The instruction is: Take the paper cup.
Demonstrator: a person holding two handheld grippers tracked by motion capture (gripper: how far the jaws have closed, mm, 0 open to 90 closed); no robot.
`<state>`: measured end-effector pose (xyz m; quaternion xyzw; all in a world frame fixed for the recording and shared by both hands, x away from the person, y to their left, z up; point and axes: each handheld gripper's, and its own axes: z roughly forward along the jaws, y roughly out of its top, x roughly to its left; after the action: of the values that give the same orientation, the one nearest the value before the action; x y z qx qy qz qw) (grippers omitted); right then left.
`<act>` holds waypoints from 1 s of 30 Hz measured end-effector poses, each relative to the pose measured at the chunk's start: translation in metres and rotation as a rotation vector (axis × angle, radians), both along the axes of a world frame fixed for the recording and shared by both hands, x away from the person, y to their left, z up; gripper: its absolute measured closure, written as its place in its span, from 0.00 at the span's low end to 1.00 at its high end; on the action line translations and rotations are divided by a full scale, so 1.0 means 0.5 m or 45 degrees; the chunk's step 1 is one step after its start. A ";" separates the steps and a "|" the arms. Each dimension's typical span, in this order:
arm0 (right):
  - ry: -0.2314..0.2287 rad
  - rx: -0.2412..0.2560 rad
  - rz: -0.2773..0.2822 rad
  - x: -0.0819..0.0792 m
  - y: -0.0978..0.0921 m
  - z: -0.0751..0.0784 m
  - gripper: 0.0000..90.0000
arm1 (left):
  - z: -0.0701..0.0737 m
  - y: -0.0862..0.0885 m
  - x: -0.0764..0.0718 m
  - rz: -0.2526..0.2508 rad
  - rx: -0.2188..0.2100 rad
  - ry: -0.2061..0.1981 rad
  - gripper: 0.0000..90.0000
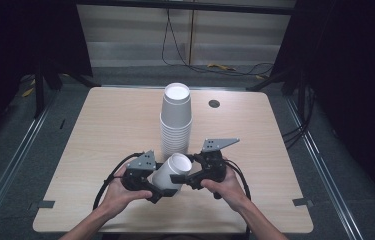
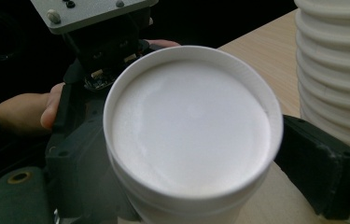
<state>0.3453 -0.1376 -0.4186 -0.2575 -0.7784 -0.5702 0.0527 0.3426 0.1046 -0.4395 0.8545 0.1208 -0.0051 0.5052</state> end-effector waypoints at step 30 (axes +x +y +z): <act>-0.006 -0.343 0.065 -0.002 -0.031 -0.004 0.16 | -0.011 0.006 0.007 0.015 0.189 0.037 0.17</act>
<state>0.3440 -0.1533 -0.4206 -0.2410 -0.8543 -0.4596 0.0301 0.3462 0.1075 -0.4449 0.8887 0.1331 -0.0056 0.4386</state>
